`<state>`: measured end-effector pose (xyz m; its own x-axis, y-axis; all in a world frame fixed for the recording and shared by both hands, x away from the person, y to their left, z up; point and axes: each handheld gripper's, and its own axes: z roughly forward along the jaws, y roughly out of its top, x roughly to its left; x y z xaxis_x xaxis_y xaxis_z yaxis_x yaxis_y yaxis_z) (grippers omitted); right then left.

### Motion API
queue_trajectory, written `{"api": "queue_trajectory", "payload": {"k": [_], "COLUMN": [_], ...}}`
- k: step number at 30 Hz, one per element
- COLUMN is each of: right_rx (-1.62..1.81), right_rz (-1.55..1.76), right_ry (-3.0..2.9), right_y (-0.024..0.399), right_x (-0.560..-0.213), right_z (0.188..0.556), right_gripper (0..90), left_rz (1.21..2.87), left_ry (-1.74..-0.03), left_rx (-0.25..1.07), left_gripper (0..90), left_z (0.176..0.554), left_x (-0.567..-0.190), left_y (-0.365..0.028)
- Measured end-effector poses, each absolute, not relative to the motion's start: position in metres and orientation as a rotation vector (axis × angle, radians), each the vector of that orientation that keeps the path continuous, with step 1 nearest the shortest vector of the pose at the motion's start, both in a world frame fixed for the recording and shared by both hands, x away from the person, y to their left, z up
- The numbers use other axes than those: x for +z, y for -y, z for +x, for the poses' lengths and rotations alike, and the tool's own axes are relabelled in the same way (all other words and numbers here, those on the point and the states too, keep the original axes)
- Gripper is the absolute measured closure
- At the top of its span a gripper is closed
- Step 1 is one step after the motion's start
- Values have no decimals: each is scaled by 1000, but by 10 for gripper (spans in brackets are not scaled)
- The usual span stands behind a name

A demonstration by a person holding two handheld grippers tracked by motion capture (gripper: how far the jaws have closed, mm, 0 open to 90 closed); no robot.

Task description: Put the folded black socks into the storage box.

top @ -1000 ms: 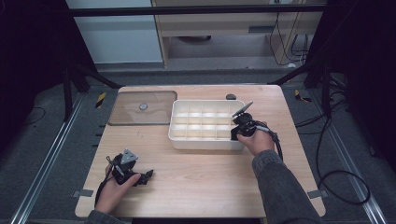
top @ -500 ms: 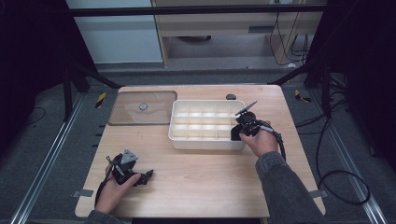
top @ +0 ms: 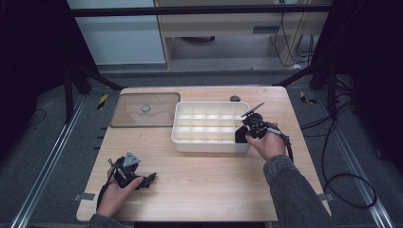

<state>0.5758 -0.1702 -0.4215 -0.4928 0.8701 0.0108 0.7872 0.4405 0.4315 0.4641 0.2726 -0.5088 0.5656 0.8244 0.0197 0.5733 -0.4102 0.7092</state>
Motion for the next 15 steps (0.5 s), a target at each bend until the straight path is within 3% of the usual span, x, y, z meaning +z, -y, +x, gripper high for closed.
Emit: {"api": "queue_trajectory", "payload": {"k": [15], "right_rx": [606], "right_rz": [1394], "right_ry": [-2487], "right_y": [162], "right_x": [-411], "right_z": [573], "right_gripper": [900], "left_rz": [2135], "left_ry": [-1113], "left_rx": [488], "left_gripper": [0], "left_z": [464], "left_x": [-509], "left_y": [-273]}}
